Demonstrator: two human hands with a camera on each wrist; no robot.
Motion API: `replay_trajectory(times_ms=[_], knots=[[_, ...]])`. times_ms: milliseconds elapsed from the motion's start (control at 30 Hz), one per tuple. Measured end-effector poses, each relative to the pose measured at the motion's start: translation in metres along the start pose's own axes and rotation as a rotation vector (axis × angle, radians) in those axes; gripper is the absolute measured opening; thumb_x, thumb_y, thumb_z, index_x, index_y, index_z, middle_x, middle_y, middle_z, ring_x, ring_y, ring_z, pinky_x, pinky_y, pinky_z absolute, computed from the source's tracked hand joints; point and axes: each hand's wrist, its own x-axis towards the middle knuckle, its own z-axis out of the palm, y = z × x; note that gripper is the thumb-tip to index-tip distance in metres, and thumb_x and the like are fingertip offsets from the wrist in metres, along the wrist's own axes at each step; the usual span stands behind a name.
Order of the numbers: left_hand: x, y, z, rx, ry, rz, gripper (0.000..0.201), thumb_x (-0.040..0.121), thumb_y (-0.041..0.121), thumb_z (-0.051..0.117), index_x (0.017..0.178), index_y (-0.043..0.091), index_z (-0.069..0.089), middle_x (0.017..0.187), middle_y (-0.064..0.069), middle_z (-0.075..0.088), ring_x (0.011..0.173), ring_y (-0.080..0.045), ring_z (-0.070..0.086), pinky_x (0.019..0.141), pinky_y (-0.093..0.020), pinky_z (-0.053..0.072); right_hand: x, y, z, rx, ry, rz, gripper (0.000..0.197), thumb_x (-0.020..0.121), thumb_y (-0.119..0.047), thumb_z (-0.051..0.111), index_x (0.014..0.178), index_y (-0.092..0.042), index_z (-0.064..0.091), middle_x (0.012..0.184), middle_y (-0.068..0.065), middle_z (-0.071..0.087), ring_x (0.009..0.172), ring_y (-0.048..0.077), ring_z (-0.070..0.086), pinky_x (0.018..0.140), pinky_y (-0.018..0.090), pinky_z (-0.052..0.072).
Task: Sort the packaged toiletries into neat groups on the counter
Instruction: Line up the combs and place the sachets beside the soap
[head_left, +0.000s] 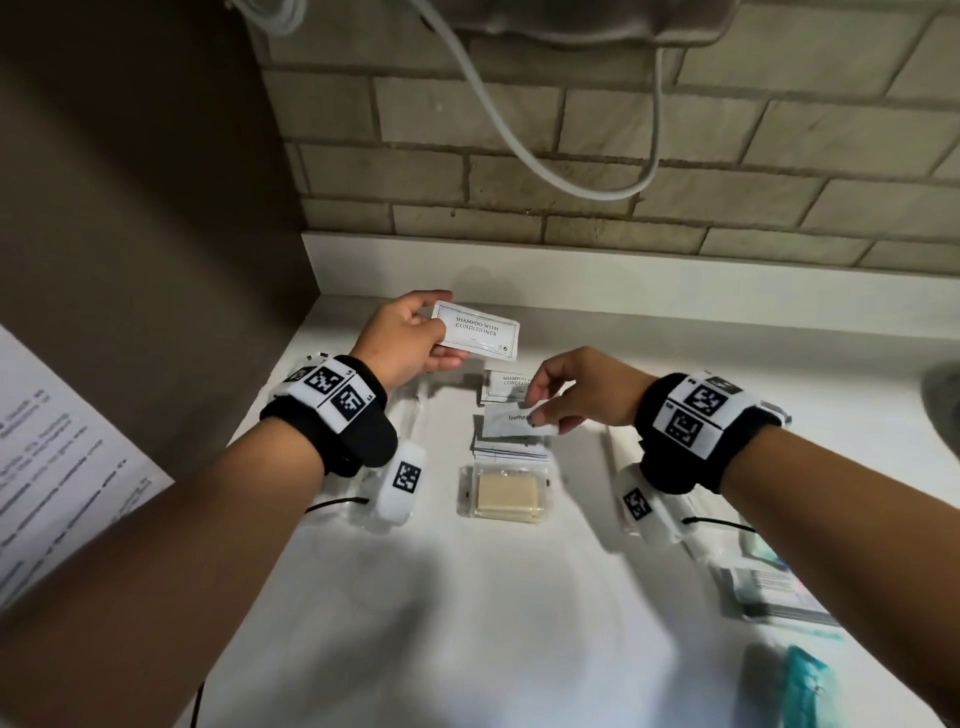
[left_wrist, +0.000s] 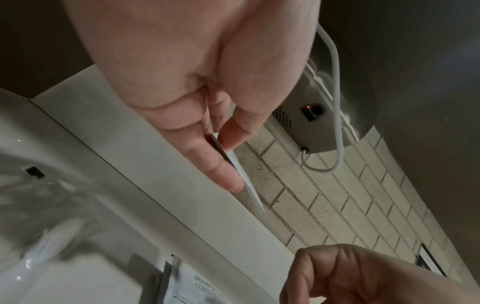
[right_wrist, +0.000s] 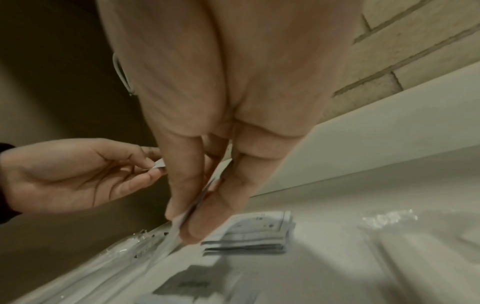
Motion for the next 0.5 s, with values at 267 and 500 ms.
replay_trajectory(times_ms=[267, 500], knots=[[0.0, -0.006, -0.003, 0.015, 0.02, -0.008, 0.042, 0.093, -0.009, 0.043, 0.131, 0.008, 0.051, 0.1, -0.018, 0.067, 0.056, -0.012, 0.07, 0.061, -0.022, 0.059, 0.009, 0.011, 0.015, -0.049, -0.003, 0.066, 0.015, 0.077, -0.006, 0.078, 0.089, -0.011, 0.071, 0.076, 0.0, 0.064, 0.065, 0.016, 0.06, 0.068, 0.024, 0.057], [-0.002, -0.01, -0.002, 0.036, 0.017, -0.005, 0.041, 0.093, -0.008, 0.043, 0.13, 0.009, 0.051, 0.1, -0.017, 0.068, 0.058, -0.013, 0.071, 0.065, -0.026, 0.06, 0.005, 0.009, 0.018, -0.316, 0.042, 0.067, 0.023, 0.07, -0.024, 0.083, 0.089, -0.015, 0.072, 0.076, -0.016, 0.065, 0.068, 0.0, 0.057, 0.062, 0.014, 0.041]])
